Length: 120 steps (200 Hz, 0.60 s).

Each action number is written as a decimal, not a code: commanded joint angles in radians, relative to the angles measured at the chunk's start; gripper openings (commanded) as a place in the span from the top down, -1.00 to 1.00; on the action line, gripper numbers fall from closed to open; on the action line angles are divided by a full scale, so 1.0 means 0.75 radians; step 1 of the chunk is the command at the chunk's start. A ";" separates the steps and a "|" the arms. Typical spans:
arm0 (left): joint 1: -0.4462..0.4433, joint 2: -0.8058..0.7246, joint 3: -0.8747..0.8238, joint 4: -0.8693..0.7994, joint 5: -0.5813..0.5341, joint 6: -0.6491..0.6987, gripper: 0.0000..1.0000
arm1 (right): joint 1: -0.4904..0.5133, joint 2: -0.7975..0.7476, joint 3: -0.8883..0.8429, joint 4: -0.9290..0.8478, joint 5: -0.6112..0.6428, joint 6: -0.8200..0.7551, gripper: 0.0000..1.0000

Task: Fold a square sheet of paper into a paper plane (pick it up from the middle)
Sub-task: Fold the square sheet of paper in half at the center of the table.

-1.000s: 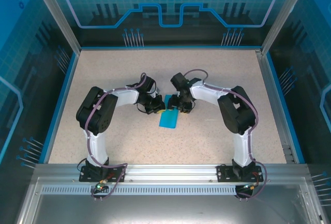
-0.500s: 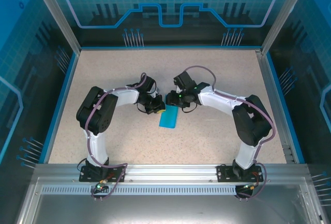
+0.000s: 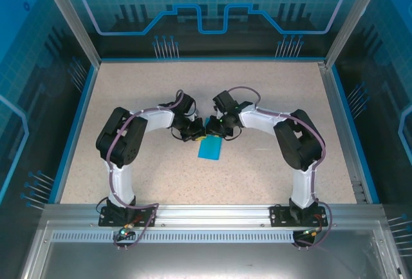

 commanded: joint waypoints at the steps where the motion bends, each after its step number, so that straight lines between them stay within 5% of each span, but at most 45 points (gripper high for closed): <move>1: -0.002 0.079 -0.018 -0.168 -0.163 -0.021 1.00 | -0.032 0.042 -0.033 -0.048 -0.058 0.000 0.56; 120: -0.003 0.105 -0.029 -0.213 -0.230 -0.064 1.00 | -0.137 -0.062 -0.370 0.286 -0.149 -0.138 0.67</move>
